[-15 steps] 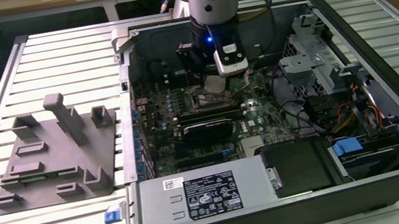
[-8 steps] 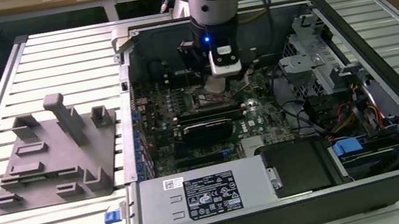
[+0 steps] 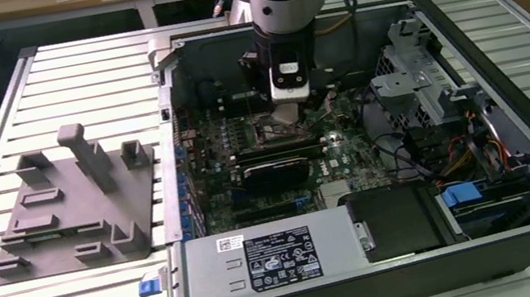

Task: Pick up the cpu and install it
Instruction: 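Place the cpu into insertion slot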

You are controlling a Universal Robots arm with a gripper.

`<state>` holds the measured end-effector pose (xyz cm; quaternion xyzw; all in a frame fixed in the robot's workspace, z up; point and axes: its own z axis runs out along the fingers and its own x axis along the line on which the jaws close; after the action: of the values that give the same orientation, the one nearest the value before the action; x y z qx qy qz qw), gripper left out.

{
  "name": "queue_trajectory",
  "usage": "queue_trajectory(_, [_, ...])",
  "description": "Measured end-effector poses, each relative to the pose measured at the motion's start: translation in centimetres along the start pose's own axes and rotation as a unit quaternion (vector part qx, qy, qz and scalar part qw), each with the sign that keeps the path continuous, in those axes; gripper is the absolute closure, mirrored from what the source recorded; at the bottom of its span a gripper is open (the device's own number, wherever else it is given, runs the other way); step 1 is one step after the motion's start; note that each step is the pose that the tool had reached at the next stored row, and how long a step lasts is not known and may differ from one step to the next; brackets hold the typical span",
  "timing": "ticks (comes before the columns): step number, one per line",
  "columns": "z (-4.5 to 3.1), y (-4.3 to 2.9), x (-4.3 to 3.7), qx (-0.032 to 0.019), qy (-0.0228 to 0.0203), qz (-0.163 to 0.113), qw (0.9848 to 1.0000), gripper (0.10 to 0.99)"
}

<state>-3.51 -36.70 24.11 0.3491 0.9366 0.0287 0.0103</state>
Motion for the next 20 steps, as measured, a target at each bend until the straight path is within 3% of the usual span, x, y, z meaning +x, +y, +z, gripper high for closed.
queue_trajectory(5, [0.04, 0.0, 0.0, 0.0, -0.0028, 0.046, 0.999, 0.545])
queue_trajectory(10, [0.08, -0.01, 0.0, -0.0001, -0.0055, 0.091, 0.9959, 0.545])
queue_trajectory(15, [0.13, -0.01, 0.0, -0.0001, -0.0083, 0.136, 0.9906, 0.545])
queue_trajectory(20, [0.18, -0.01, 0.0, -0.0001, -0.011, 0.181, 0.9835, 0.545])
